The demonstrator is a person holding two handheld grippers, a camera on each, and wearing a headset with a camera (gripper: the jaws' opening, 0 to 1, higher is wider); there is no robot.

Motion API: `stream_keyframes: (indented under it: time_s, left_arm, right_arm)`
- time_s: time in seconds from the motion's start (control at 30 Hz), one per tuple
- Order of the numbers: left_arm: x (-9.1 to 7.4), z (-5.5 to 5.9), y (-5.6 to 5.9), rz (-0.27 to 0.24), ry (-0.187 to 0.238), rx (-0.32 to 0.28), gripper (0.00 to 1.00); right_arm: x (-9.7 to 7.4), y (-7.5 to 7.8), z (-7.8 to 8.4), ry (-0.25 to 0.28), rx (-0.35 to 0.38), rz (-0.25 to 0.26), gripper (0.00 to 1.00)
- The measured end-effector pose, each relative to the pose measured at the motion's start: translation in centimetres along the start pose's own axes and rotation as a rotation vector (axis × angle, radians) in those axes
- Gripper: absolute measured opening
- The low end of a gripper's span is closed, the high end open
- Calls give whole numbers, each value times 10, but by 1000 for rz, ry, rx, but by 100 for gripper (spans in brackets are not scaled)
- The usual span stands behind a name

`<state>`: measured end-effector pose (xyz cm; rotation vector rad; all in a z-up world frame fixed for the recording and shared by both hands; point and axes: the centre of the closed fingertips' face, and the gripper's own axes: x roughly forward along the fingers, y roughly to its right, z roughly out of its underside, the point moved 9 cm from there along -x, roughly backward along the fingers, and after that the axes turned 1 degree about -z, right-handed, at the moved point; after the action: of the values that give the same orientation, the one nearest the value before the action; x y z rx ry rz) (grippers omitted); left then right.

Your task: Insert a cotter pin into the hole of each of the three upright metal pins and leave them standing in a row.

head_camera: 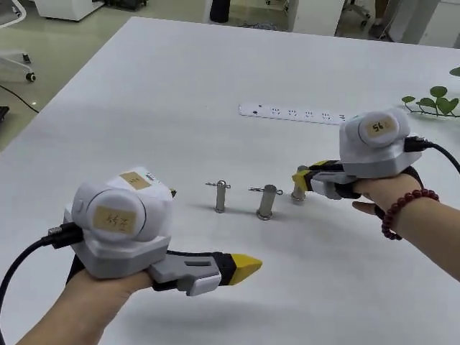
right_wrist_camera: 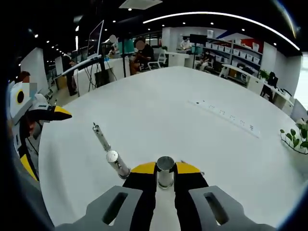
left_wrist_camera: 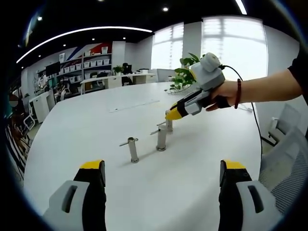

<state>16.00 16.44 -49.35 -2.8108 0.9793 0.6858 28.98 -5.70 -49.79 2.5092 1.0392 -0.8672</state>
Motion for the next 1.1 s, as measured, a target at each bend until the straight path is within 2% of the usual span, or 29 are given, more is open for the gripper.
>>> stream_keyframes:
  time_s: [0.2, 0.6, 1.1]
  left_arm:
    - [1, 1, 2, 10, -9, 0, 98]
    - [0, 2, 2, 8, -1, -6, 98]
    - [-2, 4, 4, 12, -8, 1, 98]
  right_arm:
    - [-11, 2, 7, -5, 16, 11, 8]
    - [-31, 2, 23, -15, 27, 51, 8]
    - [-44, -15, 40, -10, 60, 54, 8]
